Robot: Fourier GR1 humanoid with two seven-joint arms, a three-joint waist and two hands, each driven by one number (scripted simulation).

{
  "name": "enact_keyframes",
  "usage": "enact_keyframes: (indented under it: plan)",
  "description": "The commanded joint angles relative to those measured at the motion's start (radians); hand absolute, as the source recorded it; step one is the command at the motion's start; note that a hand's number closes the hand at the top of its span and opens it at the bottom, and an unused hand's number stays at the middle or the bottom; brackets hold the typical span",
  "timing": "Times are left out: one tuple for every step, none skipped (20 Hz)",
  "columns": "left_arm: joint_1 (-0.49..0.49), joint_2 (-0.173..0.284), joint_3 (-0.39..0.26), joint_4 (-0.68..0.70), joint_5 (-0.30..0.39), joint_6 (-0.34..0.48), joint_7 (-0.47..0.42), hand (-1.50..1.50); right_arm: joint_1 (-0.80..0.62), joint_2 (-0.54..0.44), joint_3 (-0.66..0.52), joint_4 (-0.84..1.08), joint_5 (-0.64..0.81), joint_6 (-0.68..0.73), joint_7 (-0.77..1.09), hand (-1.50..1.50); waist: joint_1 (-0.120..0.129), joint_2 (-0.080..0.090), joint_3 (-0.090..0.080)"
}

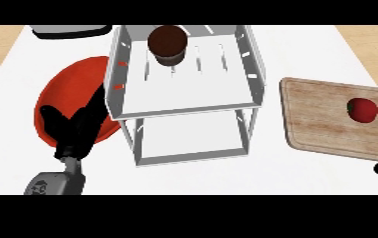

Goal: Pick the cupcake from the cutting board and place it in the tiered basket

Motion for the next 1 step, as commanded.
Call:
enact_keyframes:
  plan:
    - [0.006, -0.001, 0.003, 0.000, 0.000, 0.004, 0.013, 0.00, 0.127, -0.026, -0.210, -0.150, -0.232, 0.087, 0.001, -1.50, -0.014, -0.005, 0.001]
